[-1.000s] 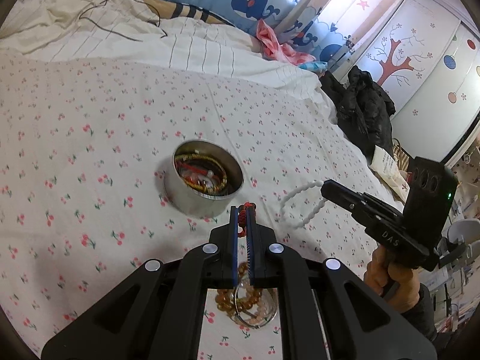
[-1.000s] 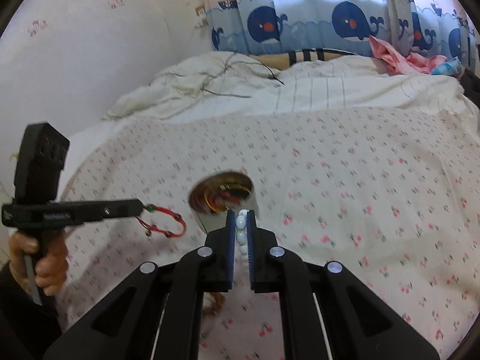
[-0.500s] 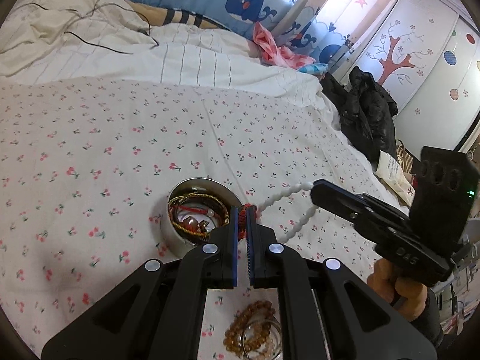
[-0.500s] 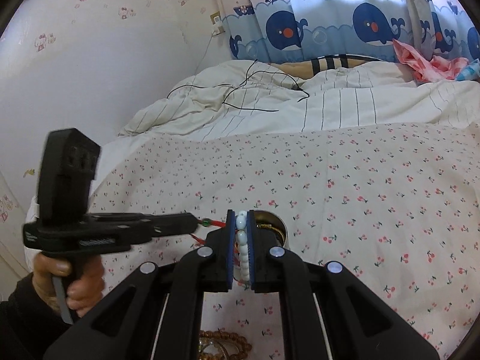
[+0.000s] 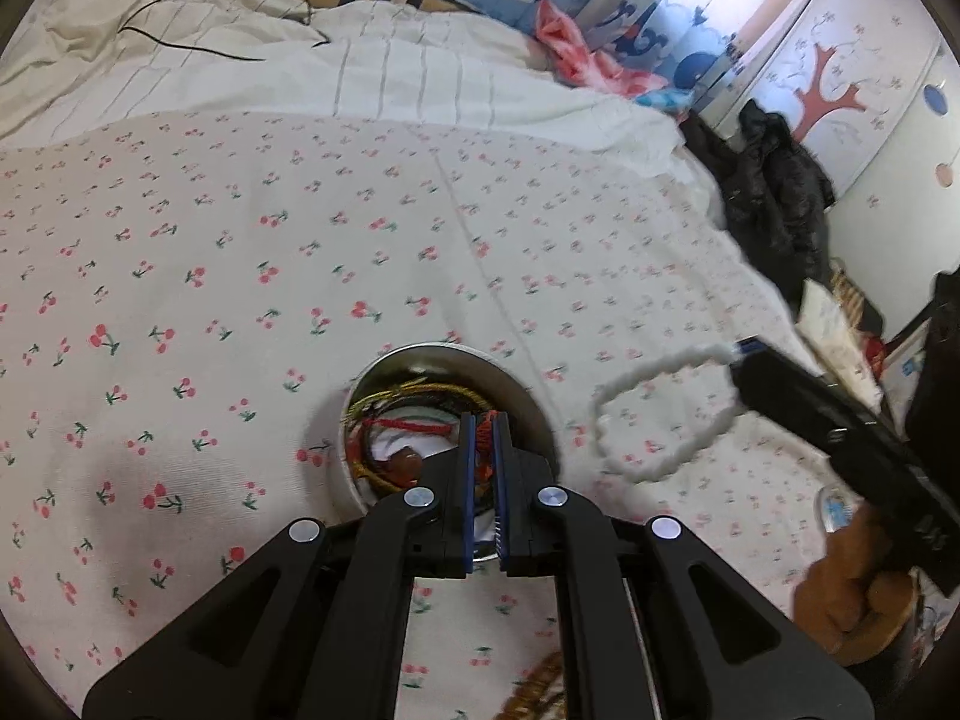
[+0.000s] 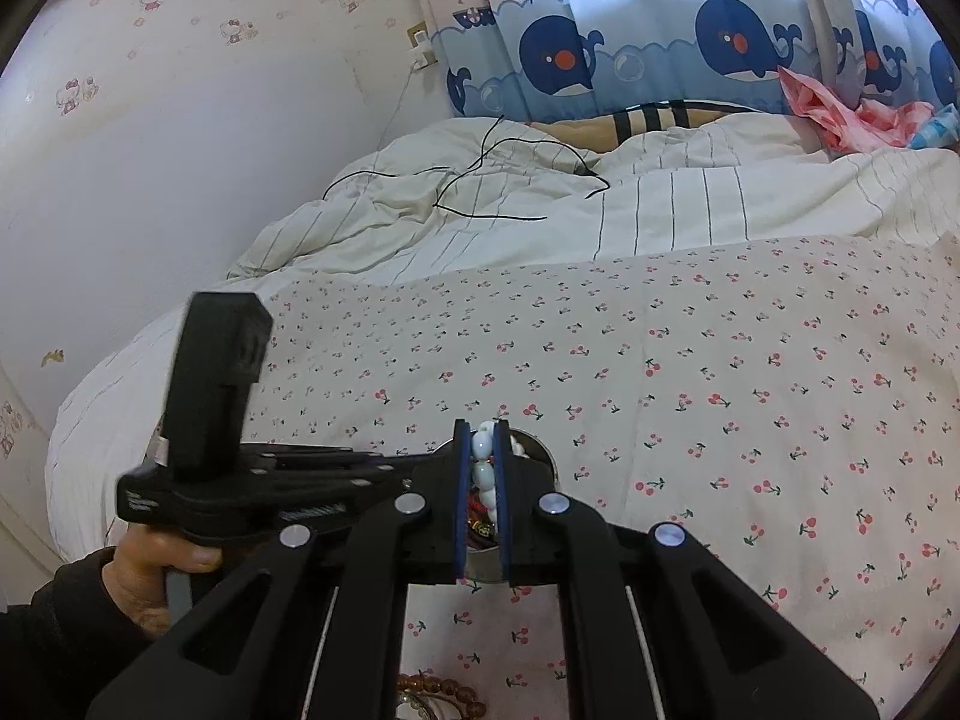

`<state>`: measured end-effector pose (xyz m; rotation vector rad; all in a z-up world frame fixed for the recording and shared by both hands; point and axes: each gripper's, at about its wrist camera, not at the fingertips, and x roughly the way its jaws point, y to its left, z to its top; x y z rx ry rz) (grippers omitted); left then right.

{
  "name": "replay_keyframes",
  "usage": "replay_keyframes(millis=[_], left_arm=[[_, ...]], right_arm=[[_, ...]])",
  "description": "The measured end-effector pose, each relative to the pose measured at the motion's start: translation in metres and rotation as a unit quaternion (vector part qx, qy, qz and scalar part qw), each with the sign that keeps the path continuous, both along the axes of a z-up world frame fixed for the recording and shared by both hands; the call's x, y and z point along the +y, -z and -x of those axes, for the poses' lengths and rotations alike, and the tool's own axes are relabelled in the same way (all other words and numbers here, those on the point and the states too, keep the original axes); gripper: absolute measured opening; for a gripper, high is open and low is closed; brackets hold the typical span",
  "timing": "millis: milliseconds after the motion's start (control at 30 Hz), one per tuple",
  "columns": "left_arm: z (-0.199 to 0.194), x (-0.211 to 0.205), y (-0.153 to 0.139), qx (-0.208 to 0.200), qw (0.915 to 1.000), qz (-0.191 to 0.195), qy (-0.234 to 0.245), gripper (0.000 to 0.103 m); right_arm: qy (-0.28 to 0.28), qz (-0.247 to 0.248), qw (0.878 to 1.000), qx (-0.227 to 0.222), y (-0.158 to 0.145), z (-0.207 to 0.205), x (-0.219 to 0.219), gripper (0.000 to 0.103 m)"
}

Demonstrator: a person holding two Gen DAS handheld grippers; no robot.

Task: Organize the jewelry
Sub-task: 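Carry the red cord and white bead bracelets over the silver tin, then open both grippers to drop the bracelets into the tin, then withdraw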

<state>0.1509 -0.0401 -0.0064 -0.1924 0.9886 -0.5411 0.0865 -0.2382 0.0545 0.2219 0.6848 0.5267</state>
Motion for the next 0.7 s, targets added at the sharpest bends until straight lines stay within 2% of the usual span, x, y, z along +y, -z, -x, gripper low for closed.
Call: replay_keyframes(millis=[100,167,267,500,700], left_arm=[[0.000,-0.001,0.002,-0.005,0.9997,-0.022,-0.006,0.013],[0.001,0.002,0.000,-0.011,0.9995,-0.026,-0.015,0.027],[0.002,0.009,-0.006,-0.022,0.9988,-0.033,-0.027,0.036],[0.016,0.039,-0.032,-0.047,0.9960,-0.039,-0.065,0.043],[0.037,0.054,-0.041,-0.061,0.9933,-0.058,-0.079,0.052]], right_arm=[[-0.003,0.001,1.000,0.003,0.002,-0.001,0.002,0.008],[-0.005,-0.001,1.000,0.004,0.003,-0.002,0.003,0.008],[-0.008,-0.005,1.000,0.007,0.004,-0.005,0.006,0.008],[-0.029,-0.008,0.999,0.011,0.005,-0.016,0.025,0.008],[-0.051,-0.022,0.998,0.030,0.016,-0.024,0.045,0.008]])
